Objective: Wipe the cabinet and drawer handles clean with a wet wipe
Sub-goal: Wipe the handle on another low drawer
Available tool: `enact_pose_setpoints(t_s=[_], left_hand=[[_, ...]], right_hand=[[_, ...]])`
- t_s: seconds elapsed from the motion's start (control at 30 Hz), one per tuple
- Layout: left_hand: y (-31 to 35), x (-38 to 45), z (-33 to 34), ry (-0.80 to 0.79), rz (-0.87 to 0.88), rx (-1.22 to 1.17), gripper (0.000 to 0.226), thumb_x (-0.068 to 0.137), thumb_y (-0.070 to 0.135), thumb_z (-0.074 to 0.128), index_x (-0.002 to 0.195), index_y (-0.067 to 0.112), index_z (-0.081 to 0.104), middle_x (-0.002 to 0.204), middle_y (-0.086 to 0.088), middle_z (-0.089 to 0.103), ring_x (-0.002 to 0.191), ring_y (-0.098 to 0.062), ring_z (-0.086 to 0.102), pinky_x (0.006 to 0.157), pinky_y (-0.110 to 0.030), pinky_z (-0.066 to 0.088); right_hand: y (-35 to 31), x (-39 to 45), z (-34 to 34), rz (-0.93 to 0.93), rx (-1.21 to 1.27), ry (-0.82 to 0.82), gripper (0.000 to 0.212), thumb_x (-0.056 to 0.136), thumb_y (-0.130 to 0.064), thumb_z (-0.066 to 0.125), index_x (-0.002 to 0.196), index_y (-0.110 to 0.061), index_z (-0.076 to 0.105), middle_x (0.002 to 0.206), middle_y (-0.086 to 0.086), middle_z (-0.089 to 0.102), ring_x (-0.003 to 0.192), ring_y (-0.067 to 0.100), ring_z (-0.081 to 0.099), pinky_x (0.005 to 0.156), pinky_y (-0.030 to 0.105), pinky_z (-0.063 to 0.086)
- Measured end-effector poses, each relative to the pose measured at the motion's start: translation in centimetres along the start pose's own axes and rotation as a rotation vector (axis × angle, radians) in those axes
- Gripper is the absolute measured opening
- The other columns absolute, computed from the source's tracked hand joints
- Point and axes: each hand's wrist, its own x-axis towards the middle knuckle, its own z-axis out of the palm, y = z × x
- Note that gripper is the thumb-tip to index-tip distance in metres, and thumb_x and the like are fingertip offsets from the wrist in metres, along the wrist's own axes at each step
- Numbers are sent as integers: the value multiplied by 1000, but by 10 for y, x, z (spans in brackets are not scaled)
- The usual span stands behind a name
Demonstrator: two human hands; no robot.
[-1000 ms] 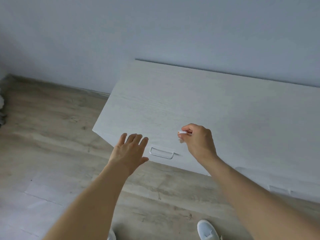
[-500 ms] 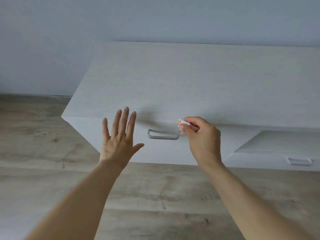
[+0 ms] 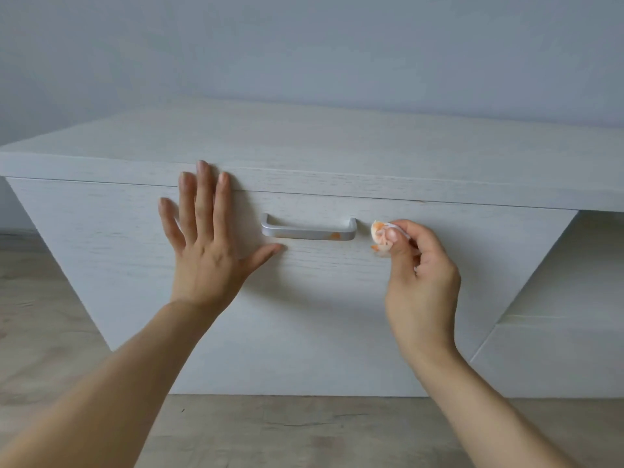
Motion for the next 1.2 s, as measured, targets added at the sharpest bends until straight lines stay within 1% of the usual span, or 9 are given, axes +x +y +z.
enact_pose_setpoints(t_s=[0.13,0.27,0.4,0.57,0.67,0.83,0.97,1.07,1.2], left_hand=[[3,-5,7,71,-63,-45,98,81,70,47,149,9,12,153,-23,16,142,-36,5,112,-57,4],[7,-10,12,121,-128,-86,97,80,66,53,149,13,12,155,-18,17,143,-33,4,114,-54,3],[9,-13,16,152,-166,-155,97,80,65,54,150,14,10,156,-16,14,144,-31,2,114,-52,1],[10,-13,13,130,-158,-211,97,82,61,59,151,14,9,158,-15,8,144,-30,-3,113,-53,-2],[10,-11,14,119,-154,-230,98,82,59,61,151,14,6,158,-15,5,144,-31,-5,113,-52,-6],[11,-11,17,136,-151,-223,99,83,59,61,150,10,7,157,-19,8,143,-35,-3,112,-54,-6],[15,-10,18,151,-166,-240,101,82,62,60,150,9,7,157,-18,7,143,-36,-4,112,-53,-7],[16,-10,18,151,-170,-250,103,81,62,61,151,9,7,157,-19,7,143,-36,-5,112,-52,-8],[15,-10,18,157,-166,-252,103,81,62,62,150,9,7,156,-20,8,142,-36,-4,111,-53,-7]], right_hand=[[-3,7,11,20,19,5,10,96,-23,52,96,-20,61,87,-10,67,77,-1,58,68,5,39],[-7,3,23,5,126,78,5,93,-16,59,88,-18,58,80,-13,68,76,-3,65,70,7,44],[-2,-4,33,-41,255,163,7,88,-10,65,86,-17,65,74,-8,71,75,6,68,76,22,53],[10,-18,37,-66,272,153,22,86,-9,68,102,-24,67,91,-16,71,86,-4,67,76,8,46],[11,-18,38,-77,213,176,28,85,-9,68,101,-32,65,91,-18,69,83,-5,65,76,10,45],[9,-13,40,-115,198,196,22,89,-8,64,101,-26,68,90,-6,72,81,2,66,76,16,48],[10,-10,39,-104,165,190,20,88,-9,64,101,-23,70,83,-8,69,74,0,63,73,19,49],[10,-8,37,-58,224,208,13,86,-11,68,94,-20,71,72,-18,66,72,-3,63,70,17,48],[8,-13,37,-64,263,201,10,86,-7,67,90,-16,68,86,-12,72,81,3,69,75,34,57]])
